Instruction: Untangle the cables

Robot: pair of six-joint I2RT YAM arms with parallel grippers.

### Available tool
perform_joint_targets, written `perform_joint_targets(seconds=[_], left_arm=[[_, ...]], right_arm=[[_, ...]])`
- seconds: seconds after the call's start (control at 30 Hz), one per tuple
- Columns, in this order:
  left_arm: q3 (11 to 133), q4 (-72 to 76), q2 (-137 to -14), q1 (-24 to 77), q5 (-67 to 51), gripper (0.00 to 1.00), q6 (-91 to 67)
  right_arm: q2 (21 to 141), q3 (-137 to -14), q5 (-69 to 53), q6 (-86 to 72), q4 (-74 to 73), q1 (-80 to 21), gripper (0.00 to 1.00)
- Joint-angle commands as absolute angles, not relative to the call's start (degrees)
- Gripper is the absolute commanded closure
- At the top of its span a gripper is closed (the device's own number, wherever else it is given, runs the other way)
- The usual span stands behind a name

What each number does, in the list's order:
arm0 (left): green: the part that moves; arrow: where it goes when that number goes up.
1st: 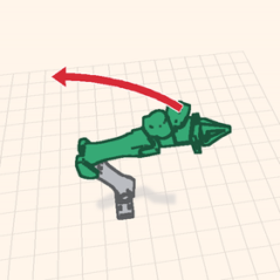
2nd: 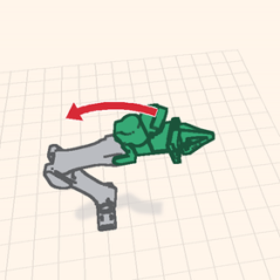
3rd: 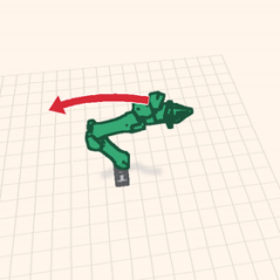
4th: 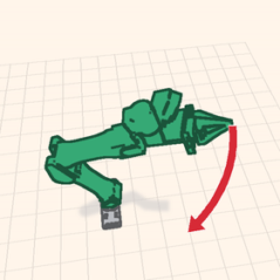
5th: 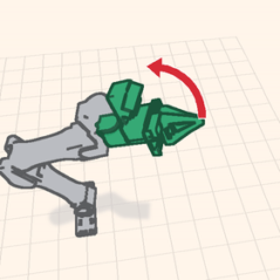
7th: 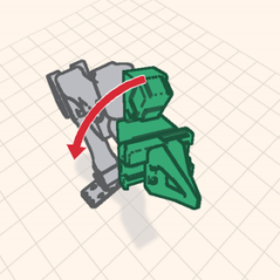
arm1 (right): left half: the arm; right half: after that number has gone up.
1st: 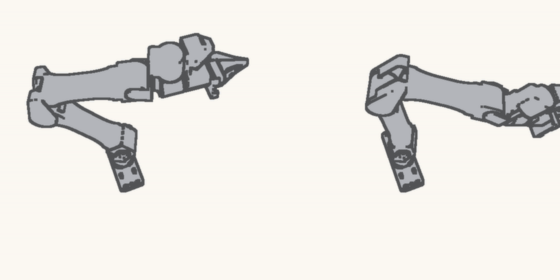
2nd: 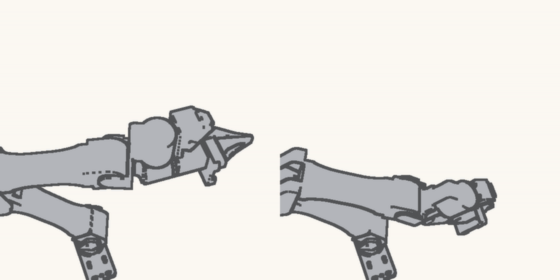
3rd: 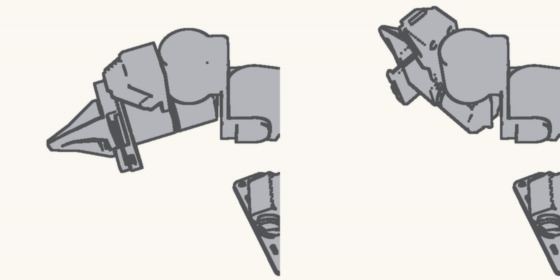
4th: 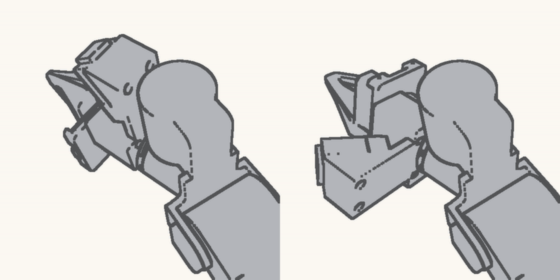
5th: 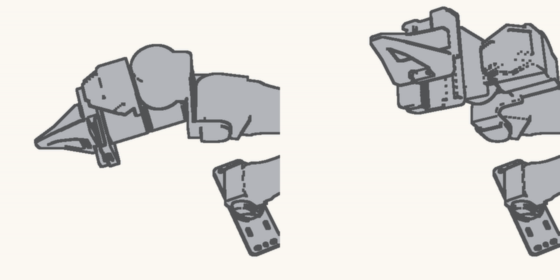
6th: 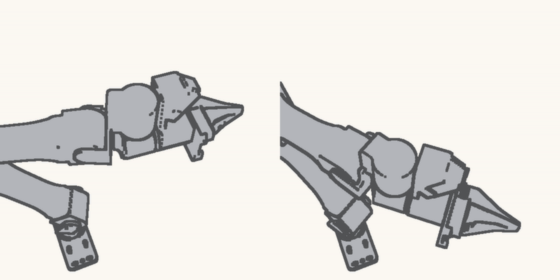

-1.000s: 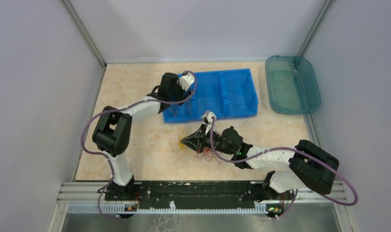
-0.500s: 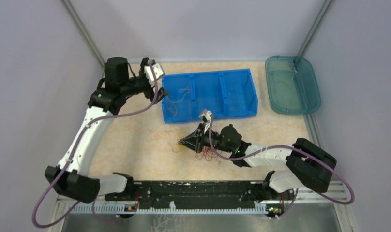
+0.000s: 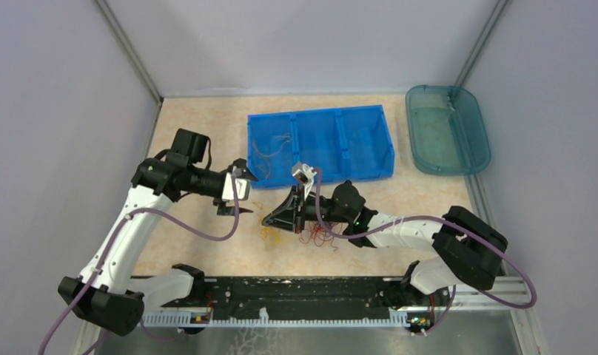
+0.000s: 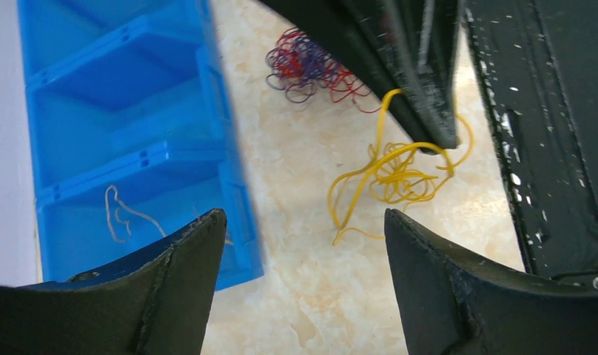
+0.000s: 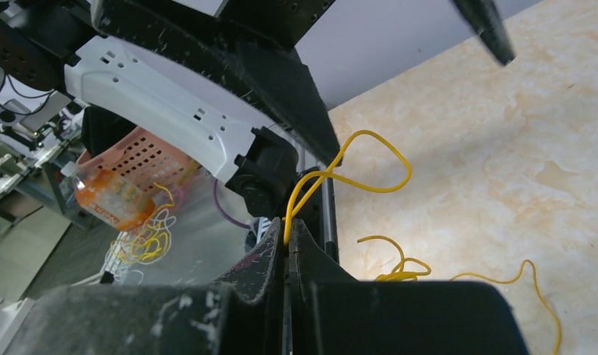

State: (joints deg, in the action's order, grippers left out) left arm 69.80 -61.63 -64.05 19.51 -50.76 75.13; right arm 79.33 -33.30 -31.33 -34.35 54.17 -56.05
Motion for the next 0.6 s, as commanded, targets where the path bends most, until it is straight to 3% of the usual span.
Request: perform_joint_targets(seconds=[0.0,0.33,0.47,0.53,0.57], left_arm=[[69.72,-71.47,-62.66,21.63,-54.81,0.21,86.48],[67.49,-66.15,-61.27,23.20,-54.24,0.51,82.09],[65.26,-60.77,-59.56,23.80,-53.78,0.73,79.43],[64.51,-58.05,-58.59,23.90,-52.98,0.92,77.89],[64.29,-55.48,-57.89,23.91,-52.57,0.97,76.71]], right_arm=[[80.30,-36.76,-34.79,-35.61,57.93,-55.79,1.00],[81.35,-37.53,-34.19,-35.72,59.85,-55.79,1.00],[81.74,-37.06,-34.10,-36.62,61.80,-55.68,1.00],[81.87,-36.50,-34.05,-37.24,62.76,-55.49,1.00],[81.91,-36.04,-34.02,-37.70,63.35,-55.27,0.94]])
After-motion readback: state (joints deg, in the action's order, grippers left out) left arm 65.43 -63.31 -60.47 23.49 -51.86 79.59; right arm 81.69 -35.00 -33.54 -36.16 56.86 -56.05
